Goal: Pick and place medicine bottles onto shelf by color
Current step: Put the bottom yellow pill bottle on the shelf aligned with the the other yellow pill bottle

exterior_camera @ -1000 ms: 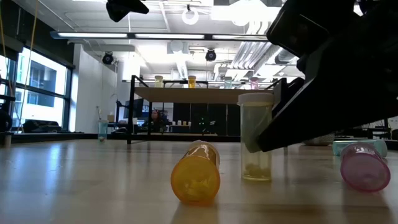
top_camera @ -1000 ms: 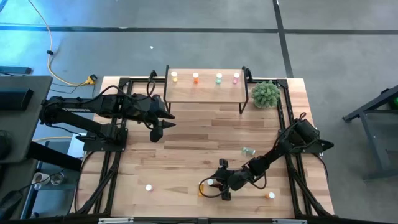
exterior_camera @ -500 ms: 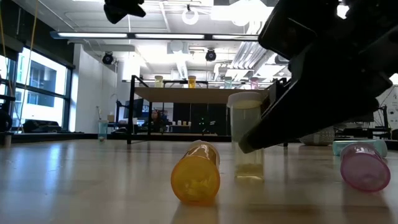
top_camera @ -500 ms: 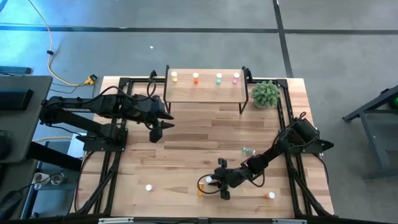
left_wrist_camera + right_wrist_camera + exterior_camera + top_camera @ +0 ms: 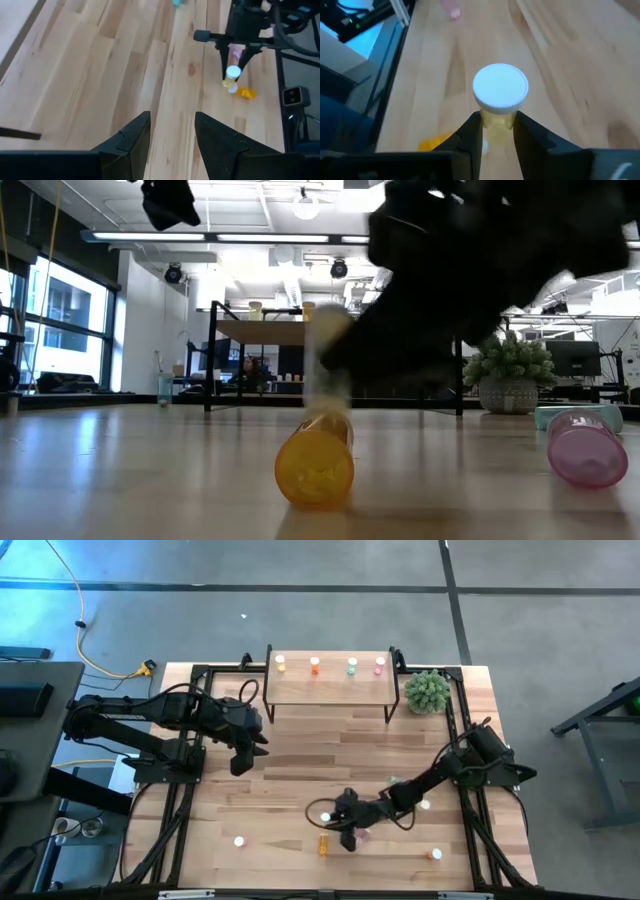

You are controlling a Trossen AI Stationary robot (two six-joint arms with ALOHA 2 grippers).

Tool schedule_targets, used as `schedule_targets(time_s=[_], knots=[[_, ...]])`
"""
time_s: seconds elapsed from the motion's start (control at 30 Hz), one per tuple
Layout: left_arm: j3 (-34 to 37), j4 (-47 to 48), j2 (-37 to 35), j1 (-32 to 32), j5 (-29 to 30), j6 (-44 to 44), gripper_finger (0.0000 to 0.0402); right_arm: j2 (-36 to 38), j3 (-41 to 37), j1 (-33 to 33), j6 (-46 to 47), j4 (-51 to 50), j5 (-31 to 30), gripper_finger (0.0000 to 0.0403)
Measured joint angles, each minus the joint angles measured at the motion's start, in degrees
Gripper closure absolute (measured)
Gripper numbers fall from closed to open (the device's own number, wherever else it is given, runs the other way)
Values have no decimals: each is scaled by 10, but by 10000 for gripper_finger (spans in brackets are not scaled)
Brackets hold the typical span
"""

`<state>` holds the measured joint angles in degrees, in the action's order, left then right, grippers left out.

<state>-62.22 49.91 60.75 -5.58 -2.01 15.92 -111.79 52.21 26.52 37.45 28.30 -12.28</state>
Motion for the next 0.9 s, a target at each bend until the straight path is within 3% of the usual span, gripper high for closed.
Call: schedule_targets(time_s=[0.3, 0.5, 0.77, 0.9], knots=[[0, 49, 0, 0, 14, -77, 230, 0, 144, -55, -53, -230, 12, 322], [0, 69, 0, -2, 14, -158, 193, 0, 204, -104, -54, -284, 59, 322], [0, 69, 6, -40, 5, -237, 190, 0, 295, -168, -54, -395, 98, 322], [0, 68, 12, -69, -35, -256, 190, 0, 337, -193, -62, -446, 115, 322]])
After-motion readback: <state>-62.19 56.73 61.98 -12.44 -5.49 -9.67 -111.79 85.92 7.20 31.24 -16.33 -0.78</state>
